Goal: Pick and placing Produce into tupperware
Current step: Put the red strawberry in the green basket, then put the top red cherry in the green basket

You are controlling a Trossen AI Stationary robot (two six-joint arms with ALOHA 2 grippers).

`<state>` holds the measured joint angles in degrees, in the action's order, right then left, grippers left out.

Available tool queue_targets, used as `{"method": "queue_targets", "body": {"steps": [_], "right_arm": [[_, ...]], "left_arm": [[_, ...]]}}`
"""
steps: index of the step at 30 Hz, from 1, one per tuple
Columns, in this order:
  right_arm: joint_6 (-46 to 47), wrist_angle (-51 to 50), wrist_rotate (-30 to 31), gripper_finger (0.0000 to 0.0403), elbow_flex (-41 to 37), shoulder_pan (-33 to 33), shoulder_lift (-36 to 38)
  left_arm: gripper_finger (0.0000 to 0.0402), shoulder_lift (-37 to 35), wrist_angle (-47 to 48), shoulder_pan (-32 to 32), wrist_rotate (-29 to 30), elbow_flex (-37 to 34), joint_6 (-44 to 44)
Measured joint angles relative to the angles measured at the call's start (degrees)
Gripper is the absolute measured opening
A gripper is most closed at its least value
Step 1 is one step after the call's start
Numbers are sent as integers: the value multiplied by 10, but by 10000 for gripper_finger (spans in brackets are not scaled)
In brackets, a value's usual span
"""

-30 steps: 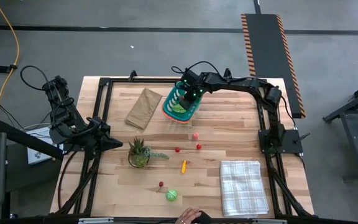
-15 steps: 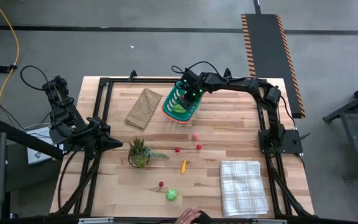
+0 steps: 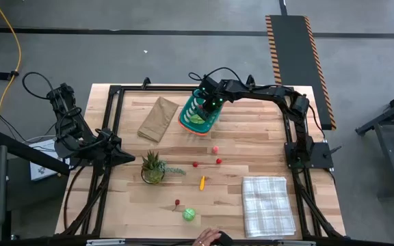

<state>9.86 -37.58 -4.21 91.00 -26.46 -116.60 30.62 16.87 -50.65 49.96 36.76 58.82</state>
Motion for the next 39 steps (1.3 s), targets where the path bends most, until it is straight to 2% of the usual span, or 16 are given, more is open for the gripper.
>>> {"method": "queue_targets", "body": {"steps": [11,15,25,32,39], "right_arm": [[1,0,-3,61,0,-1,0],[-10,-30,-3,63,9,-2,5],[-13,-73,-19,62,113,4,61],[-79,-171,-103,61,122,73,112],[-125,-233,-110,61,112,141,156]], "left_arm": [[1,0,0,0,0,0,0],[1,0,0,0,0,0,0],[1,0,0,0,0,0,0],[1,0,0,0,0,0,0],[1,0,0,0,0,0,0]]}}
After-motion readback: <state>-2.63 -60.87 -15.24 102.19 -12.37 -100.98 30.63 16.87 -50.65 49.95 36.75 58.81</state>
